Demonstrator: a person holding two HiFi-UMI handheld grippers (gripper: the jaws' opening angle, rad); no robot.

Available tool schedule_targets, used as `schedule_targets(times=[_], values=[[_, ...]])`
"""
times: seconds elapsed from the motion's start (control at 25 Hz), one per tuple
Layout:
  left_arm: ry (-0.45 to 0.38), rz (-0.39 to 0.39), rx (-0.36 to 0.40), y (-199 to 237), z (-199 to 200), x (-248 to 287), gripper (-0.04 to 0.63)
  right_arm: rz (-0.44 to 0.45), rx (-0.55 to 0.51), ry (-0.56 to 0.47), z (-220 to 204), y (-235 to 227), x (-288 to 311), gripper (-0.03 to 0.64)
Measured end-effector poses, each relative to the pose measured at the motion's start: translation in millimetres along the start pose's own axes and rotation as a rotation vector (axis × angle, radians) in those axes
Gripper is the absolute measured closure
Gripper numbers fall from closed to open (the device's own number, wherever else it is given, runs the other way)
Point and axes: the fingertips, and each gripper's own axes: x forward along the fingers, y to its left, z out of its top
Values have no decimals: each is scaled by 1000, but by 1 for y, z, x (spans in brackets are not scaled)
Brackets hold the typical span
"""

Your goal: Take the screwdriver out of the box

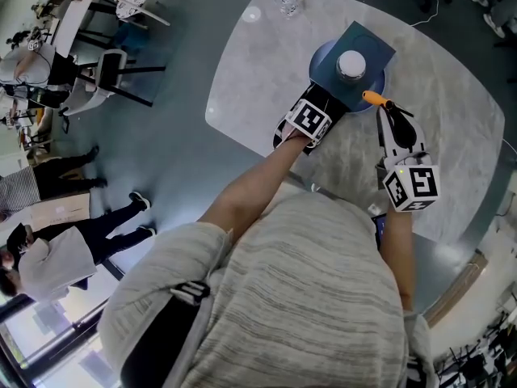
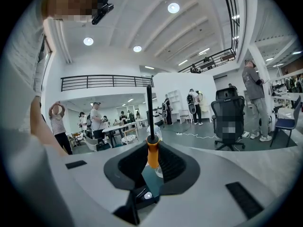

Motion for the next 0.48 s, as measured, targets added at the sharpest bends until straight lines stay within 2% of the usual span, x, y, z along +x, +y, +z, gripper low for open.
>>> schedule_targets(times=[0.16, 0.36, 0.48], values=[[47, 49, 37, 9, -8, 4, 456, -4, -2, -3, 1, 0, -1, 549], [10, 40, -61, 17, -5, -7, 455, -4, 1, -4, 2, -2, -2, 549], [31, 26, -116, 14, -12, -7, 454, 0, 5, -9, 2, -2, 0, 549]])
